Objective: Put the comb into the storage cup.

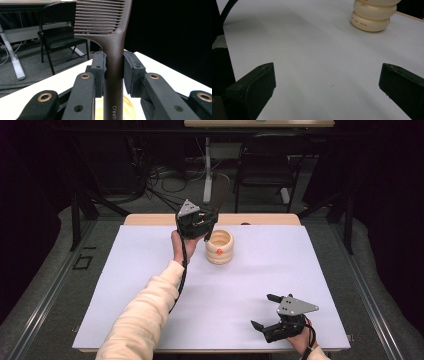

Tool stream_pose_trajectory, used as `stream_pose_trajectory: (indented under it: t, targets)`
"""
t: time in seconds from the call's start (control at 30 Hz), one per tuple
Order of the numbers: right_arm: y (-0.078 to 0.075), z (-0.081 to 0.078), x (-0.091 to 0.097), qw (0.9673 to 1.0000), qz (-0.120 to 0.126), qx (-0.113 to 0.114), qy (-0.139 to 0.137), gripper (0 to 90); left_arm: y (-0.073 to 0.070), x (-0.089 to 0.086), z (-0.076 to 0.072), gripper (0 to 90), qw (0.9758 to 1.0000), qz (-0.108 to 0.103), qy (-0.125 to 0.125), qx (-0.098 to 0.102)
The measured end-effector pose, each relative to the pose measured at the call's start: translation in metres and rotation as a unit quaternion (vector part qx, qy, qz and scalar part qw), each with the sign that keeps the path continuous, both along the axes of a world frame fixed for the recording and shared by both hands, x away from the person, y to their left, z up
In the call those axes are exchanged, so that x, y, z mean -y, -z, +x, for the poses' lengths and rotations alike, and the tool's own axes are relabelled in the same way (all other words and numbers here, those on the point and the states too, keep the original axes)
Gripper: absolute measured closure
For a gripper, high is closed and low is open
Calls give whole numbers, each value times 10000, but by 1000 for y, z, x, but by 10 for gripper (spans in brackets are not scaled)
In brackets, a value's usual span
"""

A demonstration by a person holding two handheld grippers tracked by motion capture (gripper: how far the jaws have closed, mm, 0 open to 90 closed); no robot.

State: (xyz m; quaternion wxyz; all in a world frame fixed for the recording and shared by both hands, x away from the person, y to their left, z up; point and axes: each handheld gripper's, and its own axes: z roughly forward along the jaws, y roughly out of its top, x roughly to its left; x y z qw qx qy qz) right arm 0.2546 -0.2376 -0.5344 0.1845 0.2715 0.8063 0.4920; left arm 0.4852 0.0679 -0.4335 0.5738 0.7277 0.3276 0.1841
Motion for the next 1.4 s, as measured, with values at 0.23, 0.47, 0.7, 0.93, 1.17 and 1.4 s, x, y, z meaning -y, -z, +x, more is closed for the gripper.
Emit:
stream_pose_trajectory:
  t: [0.23,0.47,0.7,0.93,1.17,1.4]
  targets:
    - [0,0,0,10000,10,-19,-2,4,3,5,3,724,10000,-80,-14,39]
    - [0,0,0,10000,3,4,-11,5,7,10,6,724,9998,-196,5,71]
    - [0,0,0,10000,6,-1,-9,5,10,15,8,724,9997,-241,2,66]
    - [0,-1,0,10000,-4,-4,-20,5,17,18,10,724,9995,-319,-33,22]
    - [-1,0,0,10000,7,-8,-25,5,24,18,14,723,9993,-374,-21,58]
    - [-1,-1,0,10000,14,-3,-33,5,30,21,15,723,9990,-439,42,78]
